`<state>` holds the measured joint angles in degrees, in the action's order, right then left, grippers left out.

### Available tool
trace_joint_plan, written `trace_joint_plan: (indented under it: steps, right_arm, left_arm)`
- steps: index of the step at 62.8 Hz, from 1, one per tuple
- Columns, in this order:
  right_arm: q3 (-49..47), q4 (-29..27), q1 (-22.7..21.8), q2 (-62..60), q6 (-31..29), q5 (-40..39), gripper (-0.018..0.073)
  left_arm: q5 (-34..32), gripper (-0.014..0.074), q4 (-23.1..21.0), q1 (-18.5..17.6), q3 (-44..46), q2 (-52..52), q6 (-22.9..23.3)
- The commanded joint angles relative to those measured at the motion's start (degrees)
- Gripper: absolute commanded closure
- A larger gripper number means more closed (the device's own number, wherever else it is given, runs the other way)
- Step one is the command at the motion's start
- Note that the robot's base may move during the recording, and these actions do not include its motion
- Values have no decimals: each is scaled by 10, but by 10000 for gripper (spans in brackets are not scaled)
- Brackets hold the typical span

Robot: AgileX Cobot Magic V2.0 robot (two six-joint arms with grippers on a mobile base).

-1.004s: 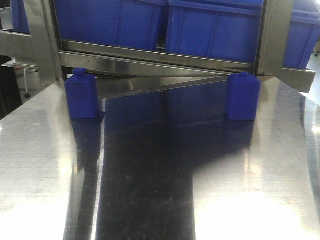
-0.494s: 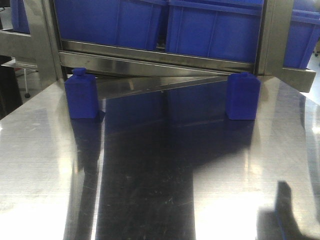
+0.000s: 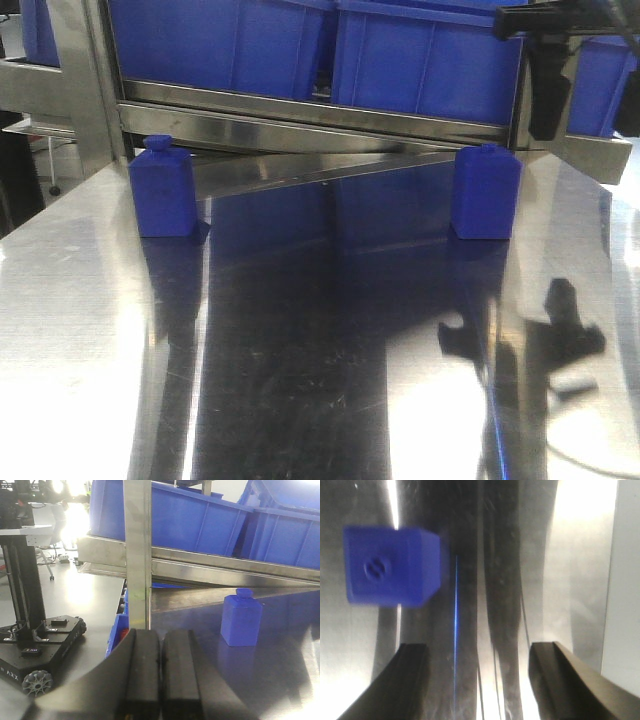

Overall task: Pick and sort blue part to right shelf
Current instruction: 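Lower the open right gripper over the blue part nearest the right arm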

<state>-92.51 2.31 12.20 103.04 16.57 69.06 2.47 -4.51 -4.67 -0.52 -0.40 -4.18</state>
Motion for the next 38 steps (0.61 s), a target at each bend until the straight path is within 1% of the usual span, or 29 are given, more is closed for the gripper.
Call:
trace_joint_plan:
  steps: [1, 19, 28, 38]
  right_arm:
    - [-59, 0, 5, -3, 7, 17, 50]
    - [-161, -23, 32, 67, 13, 43, 50]
    - [-180, -23, 42, 88, 28, 45, 50]
    - [-181, -23, 43, 98, 28, 49, 50]
  left_arm:
    - [-44, 472, -5, -4, -12, -11, 5]
    - [-44, 472, -5, -4, -12, -11, 5]
    - [-44, 472, -5, -4, -12, -11, 5]
    - [-44, 472, -5, -4, -12, -11, 5]
